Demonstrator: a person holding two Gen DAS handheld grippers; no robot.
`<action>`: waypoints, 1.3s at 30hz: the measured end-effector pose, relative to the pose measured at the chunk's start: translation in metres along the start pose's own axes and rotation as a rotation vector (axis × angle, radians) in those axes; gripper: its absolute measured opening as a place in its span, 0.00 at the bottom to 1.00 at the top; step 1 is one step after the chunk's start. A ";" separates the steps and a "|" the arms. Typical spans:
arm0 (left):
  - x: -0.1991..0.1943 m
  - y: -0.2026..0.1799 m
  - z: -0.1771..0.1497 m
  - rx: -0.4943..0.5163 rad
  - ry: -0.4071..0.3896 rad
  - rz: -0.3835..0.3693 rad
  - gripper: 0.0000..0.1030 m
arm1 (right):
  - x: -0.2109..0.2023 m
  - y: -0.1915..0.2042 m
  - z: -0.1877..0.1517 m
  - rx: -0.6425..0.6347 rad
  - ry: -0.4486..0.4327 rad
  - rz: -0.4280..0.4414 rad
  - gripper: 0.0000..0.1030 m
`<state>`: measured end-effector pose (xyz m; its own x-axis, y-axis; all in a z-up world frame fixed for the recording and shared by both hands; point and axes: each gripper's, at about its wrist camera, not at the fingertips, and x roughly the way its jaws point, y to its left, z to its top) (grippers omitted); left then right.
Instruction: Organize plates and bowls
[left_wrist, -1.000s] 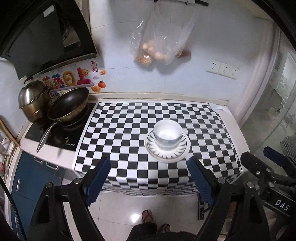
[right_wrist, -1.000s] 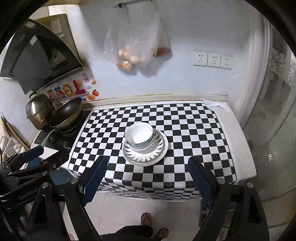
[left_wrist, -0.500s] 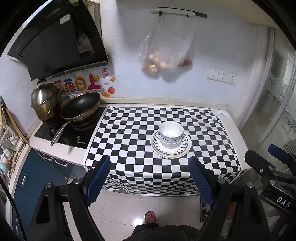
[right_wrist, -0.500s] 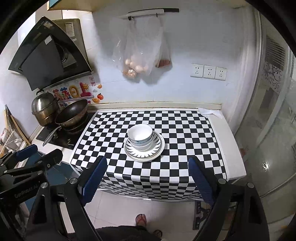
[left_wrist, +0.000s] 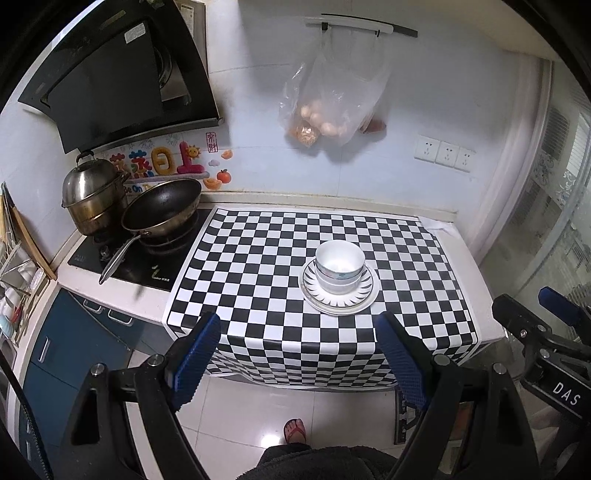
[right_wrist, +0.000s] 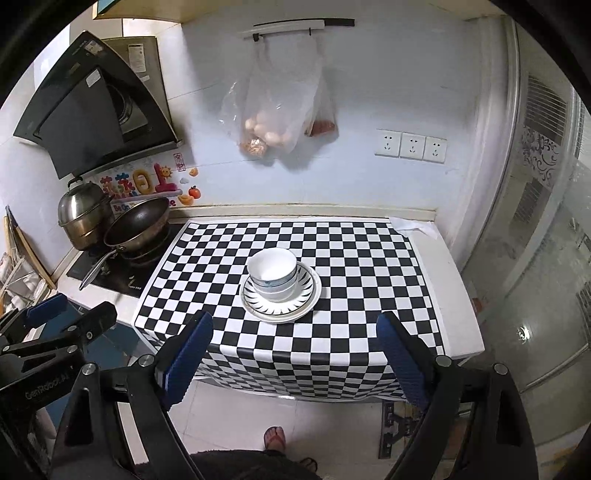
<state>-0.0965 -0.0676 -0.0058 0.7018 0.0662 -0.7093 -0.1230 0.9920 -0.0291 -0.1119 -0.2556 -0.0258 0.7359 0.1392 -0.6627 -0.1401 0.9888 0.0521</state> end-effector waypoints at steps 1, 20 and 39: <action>0.000 -0.001 0.000 0.001 0.000 -0.002 0.83 | 0.000 -0.001 0.000 0.003 -0.001 -0.001 0.90; -0.001 -0.015 0.000 0.031 0.002 -0.010 0.83 | -0.005 -0.015 -0.003 0.038 -0.005 -0.028 0.90; -0.002 -0.010 0.003 0.045 -0.003 -0.017 0.83 | -0.005 -0.015 -0.003 0.037 -0.005 -0.033 0.90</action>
<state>-0.0943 -0.0774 -0.0019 0.7055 0.0492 -0.7070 -0.0793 0.9968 -0.0097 -0.1155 -0.2715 -0.0258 0.7432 0.1064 -0.6606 -0.0911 0.9942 0.0577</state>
